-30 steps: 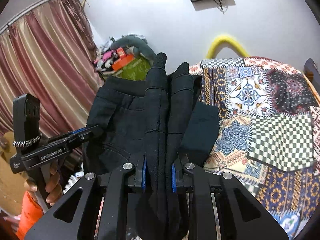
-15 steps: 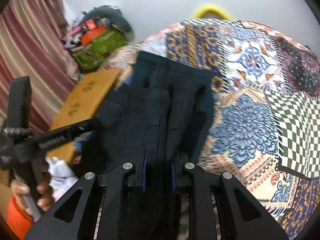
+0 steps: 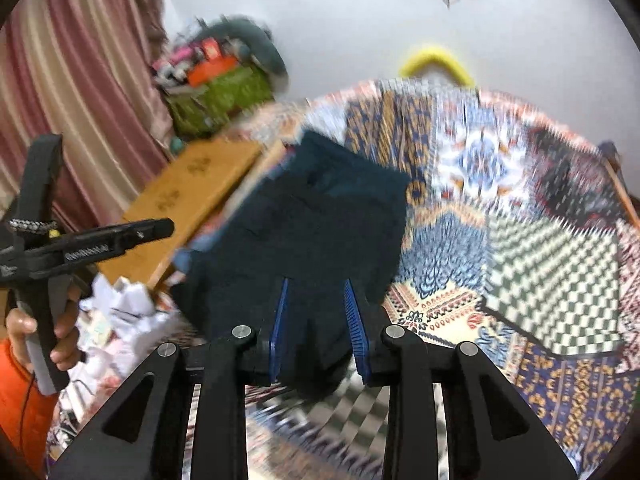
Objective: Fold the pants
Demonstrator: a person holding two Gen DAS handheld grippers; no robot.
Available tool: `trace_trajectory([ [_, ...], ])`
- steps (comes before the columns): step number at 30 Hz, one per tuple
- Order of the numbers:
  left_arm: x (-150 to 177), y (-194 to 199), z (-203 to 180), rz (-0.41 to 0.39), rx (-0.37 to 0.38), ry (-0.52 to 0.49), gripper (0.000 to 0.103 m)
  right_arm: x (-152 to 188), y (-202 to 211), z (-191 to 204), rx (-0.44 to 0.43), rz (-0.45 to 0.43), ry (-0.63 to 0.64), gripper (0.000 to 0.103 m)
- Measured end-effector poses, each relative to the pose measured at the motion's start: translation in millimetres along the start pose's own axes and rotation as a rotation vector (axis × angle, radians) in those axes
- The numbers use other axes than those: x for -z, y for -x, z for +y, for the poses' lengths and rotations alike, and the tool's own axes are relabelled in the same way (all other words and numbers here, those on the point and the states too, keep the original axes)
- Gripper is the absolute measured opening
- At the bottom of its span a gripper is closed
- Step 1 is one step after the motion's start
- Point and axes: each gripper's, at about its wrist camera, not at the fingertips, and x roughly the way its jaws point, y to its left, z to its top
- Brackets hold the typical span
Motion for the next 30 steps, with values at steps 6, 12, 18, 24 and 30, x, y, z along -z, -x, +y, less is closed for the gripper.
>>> trace_trajectory([
  [6,14,119,-33,-0.172,0.032,-0.085,0.041,0,107,39,-0.045,-0.178,0.055,0.027],
  [12,58,231,-69,-0.36,0.012,-0.184,0.041,17,205,80,-0.074,-0.364,0.114,0.027],
  [18,122,313,-102,-0.531,-0.042,-0.263,0.042,61,276,119,-0.054,-0.511,0.192,0.027],
  [24,170,354,-112,-0.622,-0.017,-0.23,0.069,103,308,148,-0.031,-0.576,0.218,0.038],
  [30,192,370,-114,-0.677,-0.044,-0.2,0.103,116,312,147,0.013,-0.618,0.16,0.086],
])
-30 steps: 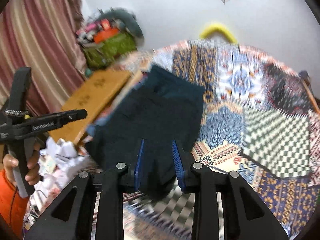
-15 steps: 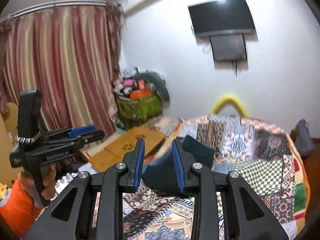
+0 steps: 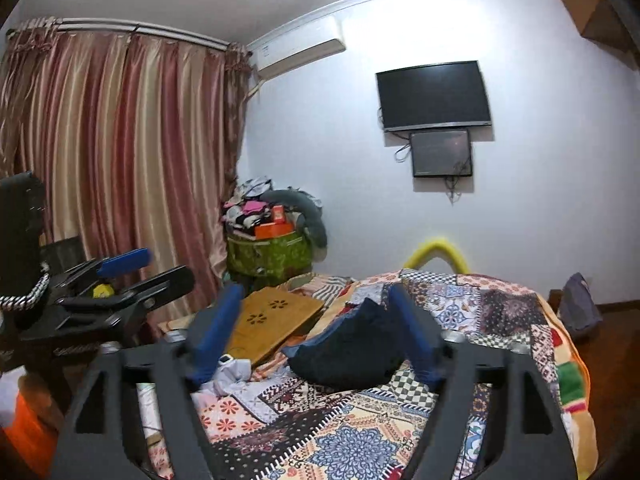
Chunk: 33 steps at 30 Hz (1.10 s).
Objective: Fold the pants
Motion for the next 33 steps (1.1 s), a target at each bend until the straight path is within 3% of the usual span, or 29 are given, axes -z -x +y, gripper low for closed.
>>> trace_trajectory([
  [5,1,6,-1,0.0,-0.006,0.004,0.103,0,8,2,0.053,-0.02,0.01,0.1],
  [33,12,4,-2,0.024,0.036,0.014,0.103,15,19,-8,0.094,-0.003,-0.033,0.102],
])
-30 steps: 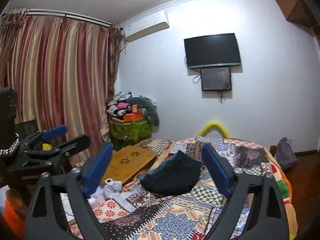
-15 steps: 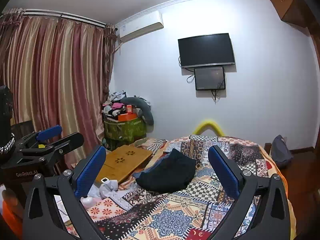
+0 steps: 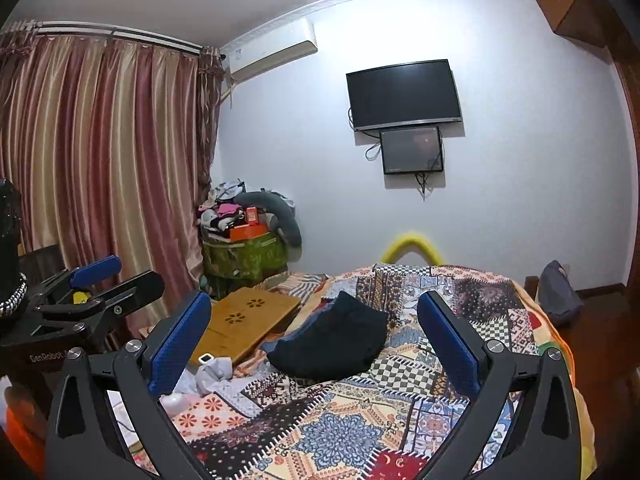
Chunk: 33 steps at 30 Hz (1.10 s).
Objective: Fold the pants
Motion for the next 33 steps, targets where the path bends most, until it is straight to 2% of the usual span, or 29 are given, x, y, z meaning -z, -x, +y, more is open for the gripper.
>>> trace_trajectory([
  [33,7,-11,3,0.025,0.017,0.031,0.103,1,3,-4,0.017,0.014,-0.015,0.102],
])
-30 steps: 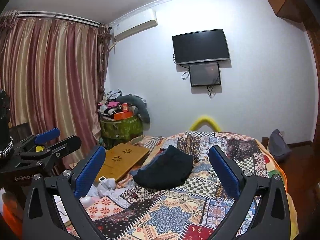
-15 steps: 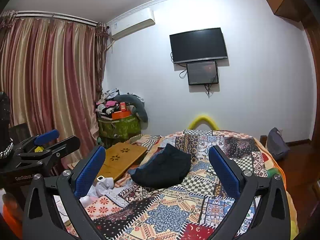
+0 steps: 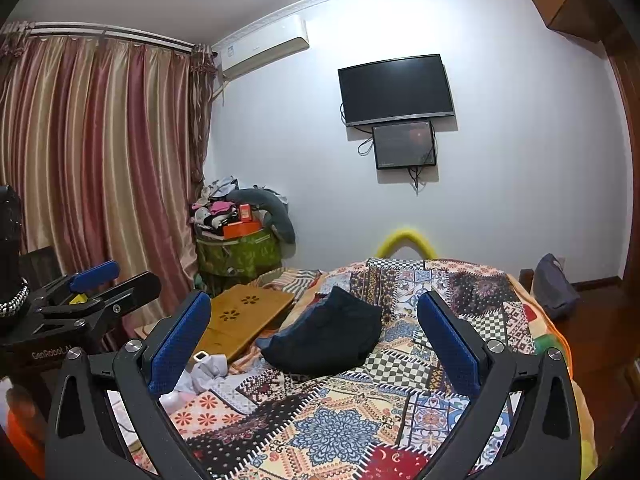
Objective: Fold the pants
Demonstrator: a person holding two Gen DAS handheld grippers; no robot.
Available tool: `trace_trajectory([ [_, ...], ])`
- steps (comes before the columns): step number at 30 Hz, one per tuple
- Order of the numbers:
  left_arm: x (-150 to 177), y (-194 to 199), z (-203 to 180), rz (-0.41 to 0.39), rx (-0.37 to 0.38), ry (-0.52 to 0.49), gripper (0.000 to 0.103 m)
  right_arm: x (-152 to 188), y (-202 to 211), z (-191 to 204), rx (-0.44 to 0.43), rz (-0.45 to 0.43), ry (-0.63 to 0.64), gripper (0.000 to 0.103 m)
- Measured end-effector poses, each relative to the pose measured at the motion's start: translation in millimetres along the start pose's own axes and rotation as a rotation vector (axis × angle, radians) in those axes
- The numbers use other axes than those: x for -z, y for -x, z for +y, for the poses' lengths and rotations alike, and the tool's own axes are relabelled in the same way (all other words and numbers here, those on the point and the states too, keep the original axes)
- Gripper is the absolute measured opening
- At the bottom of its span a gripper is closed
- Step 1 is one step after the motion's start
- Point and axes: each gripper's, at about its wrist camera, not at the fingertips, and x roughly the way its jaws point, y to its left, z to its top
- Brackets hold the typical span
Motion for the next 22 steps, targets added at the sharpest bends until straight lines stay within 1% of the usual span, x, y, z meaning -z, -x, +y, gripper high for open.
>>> trace_trajectory([
  [4,0.6,-2.2,0.0,0.016,0.014,0.011,0.103,-0.7,0.7,-1.0,0.004,-0.006,-0.002,0.102],
  [8,0.1,-2.1,0.4,0.013,0.016,0.025,0.103,-0.5,0.6,-0.3,0.004,-0.005,-0.001,0.102],
  [15,0.7,-0.8,-5.0,0.009,0.012,-0.001,0.103,-0.1,-0.1,-0.7,0.002,0.001,-0.005,0.102],
  [19,0.6,-1.1,-5.7,0.011,0.019,0.002,0.103,0.3,-1.6,-0.8,0.002,0.005,-0.003,0.102],
  [22,1.3,-0.7,-4.4,0.01,0.009,0.004,0.103,1.3,-3.1,-0.5,0.001,0.009,-0.004,0.102],
])
